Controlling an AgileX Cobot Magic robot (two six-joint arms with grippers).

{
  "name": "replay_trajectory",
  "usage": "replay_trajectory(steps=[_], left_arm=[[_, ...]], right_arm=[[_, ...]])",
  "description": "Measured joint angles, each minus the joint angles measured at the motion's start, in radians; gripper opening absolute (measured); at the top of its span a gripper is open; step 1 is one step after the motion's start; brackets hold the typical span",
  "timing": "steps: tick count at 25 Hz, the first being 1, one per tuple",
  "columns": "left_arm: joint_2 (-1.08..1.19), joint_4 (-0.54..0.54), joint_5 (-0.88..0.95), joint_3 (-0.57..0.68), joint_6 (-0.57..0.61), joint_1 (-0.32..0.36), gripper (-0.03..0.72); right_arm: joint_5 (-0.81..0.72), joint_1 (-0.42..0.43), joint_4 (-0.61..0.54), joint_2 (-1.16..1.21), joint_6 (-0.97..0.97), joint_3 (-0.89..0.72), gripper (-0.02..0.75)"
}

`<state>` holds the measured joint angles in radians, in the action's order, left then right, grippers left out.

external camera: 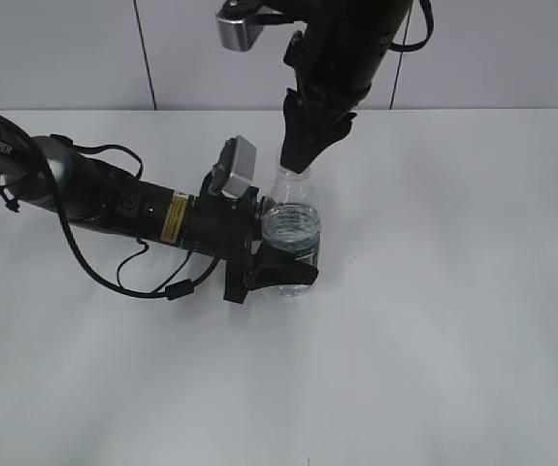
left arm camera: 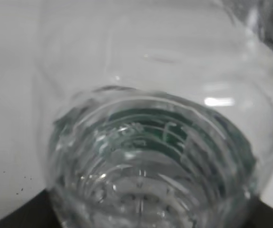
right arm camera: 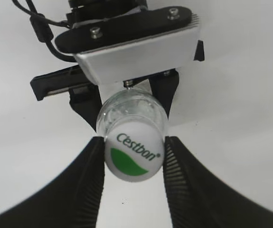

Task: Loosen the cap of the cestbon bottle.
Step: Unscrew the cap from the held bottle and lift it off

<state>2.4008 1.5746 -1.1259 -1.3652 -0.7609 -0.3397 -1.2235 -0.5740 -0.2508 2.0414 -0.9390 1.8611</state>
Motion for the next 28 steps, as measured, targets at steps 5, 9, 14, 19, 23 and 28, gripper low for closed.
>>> replay_trajectory(steps=[5,9,14,19,23,28], left_arm=[[0.0,0.002,0.0,0.0,0.001,0.0,0.414],[0.0,0.002,0.0,0.0,0.001,0.0,0.414],[0.0,0.004,0.0,0.0,0.002,0.0,0.414],[0.0,0.005,-0.001,0.0,0.002,0.001,0.414],[0.0,0.007,-0.001,0.0,0.002,0.001,0.414],[0.0,0.007,-0.002,0.0,0.002,0.001,0.414]], right_arm=[[0.0,0.0,0.0,0.0,-0.135,0.001,0.291],[0.0,0.0,0.0,0.0,-0.254,0.001,0.291],[0.0,0.0,0.0,0.0,-0.387,0.002,0.29],[0.0,0.0,0.0,-0.001,-0.487,0.002,0.29],[0.0,0.0,0.0,-0.001,-0.593,0.002,0.29],[0.001,0.0,0.0,-0.001,-0.672,0.002,0.29]])
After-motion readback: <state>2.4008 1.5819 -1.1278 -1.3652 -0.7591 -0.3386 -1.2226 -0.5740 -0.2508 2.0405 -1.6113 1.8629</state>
